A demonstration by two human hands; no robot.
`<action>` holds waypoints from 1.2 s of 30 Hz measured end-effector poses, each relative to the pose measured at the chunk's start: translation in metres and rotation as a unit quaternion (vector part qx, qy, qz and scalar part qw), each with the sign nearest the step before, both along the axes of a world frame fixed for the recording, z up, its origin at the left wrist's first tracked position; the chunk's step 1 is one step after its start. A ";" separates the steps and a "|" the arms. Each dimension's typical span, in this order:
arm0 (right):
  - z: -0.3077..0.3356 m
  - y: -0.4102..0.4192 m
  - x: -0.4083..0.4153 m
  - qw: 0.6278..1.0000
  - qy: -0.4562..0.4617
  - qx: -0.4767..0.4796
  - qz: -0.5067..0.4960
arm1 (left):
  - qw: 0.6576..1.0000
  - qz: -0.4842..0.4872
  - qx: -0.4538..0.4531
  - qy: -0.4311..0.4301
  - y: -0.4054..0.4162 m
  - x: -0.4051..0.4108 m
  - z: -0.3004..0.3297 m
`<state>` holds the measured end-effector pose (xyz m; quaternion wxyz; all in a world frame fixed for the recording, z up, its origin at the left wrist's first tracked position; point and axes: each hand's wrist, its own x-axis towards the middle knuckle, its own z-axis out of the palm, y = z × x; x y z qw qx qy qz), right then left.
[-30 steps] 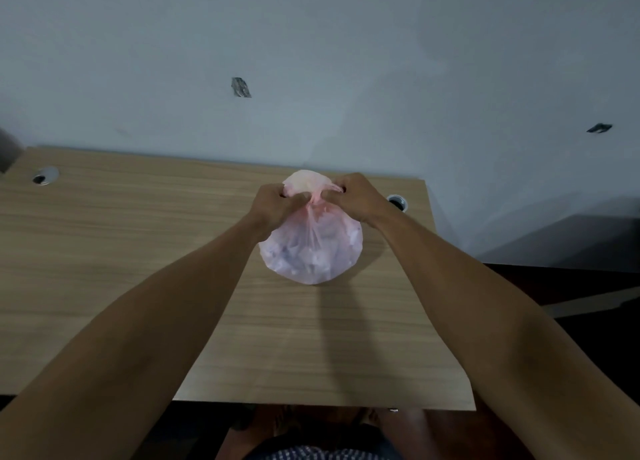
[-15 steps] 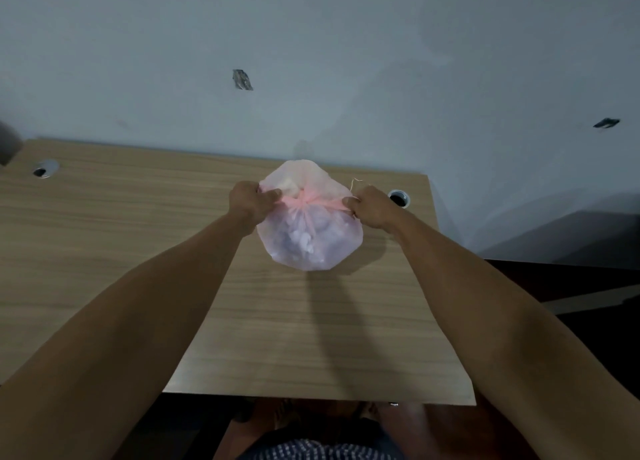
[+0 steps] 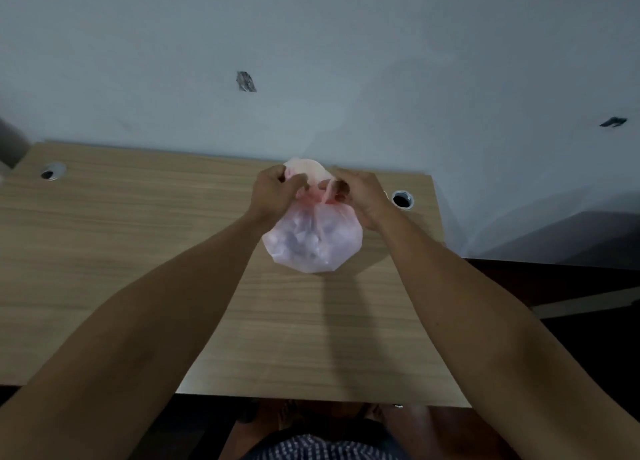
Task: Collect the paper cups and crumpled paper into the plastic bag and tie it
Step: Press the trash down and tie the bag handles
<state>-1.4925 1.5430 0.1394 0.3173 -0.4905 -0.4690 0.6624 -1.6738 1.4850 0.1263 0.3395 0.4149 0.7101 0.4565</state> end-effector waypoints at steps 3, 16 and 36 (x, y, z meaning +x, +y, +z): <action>-0.005 -0.004 -0.005 1.000 0.012 0.012 -0.019 | 0.995 -0.008 0.013 -0.102 0.001 0.016 0.004; -0.025 0.000 -0.003 0.990 -0.005 0.008 -0.139 | 0.975 -0.030 0.044 0.217 -0.011 0.048 -0.006; -0.016 -0.015 -0.007 0.950 0.235 -0.149 -0.142 | 0.960 -0.035 0.035 -0.275 -0.015 0.067 0.012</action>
